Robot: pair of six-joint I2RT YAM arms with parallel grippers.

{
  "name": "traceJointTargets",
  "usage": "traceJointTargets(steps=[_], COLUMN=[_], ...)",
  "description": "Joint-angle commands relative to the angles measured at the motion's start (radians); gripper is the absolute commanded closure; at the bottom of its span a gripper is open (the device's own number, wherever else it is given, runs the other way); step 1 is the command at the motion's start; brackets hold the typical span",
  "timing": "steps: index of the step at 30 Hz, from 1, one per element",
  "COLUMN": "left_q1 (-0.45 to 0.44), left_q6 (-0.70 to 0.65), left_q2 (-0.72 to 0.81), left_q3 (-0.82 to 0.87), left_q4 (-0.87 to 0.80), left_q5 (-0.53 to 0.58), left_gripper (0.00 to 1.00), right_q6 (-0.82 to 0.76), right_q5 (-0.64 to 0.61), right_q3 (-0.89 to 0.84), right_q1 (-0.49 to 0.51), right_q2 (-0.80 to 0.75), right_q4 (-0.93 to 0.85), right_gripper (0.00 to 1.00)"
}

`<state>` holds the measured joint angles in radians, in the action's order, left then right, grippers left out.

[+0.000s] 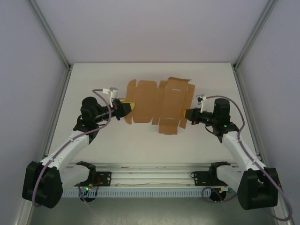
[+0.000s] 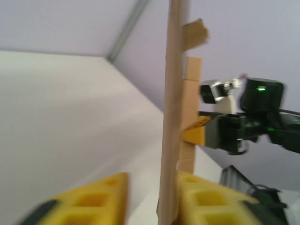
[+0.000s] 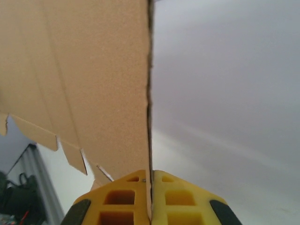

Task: Assemble paper box

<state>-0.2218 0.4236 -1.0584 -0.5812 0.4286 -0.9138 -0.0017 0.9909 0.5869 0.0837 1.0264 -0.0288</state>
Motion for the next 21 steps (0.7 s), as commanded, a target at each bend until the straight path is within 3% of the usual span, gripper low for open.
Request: traceJointTargets(steps=[1,3,6,12,16,21], left_q1=[0.005,0.004,0.004,0.005,0.004,0.004], left_q6=[-0.052,-0.049,-0.041,-0.022,-0.014,-0.005], left_q2=[0.005,-0.007,-0.015,-0.047,-0.079,-0.098], left_q3=[-0.038,-0.051,-0.043,-0.079,-0.085,-0.086], left_q4=[-0.269,-0.398,-0.465,-0.531,-0.517,-0.526], left_q5=[0.265,0.4,0.476,0.543,0.526,0.527], left_gripper=[0.0,0.0,0.0,0.0,0.0,0.0], right_q6=[-0.07,-0.103,-0.199,-0.334,-0.47,-0.654], right_q5=[-0.146,-0.184,-0.304,-0.549,-0.704,-0.999], right_q3=[0.046,0.076,0.147,0.345,0.46,0.52], right_q1=[0.028,0.054,0.101,0.137,0.185,0.301], right_q2=[0.058,0.119,0.218,0.381,0.496,0.606], right_q4=[-0.111,-0.166,-0.258,-0.397,-0.482,-0.442], right_gripper=[1.0,1.0,1.0,1.0,0.98,0.96])
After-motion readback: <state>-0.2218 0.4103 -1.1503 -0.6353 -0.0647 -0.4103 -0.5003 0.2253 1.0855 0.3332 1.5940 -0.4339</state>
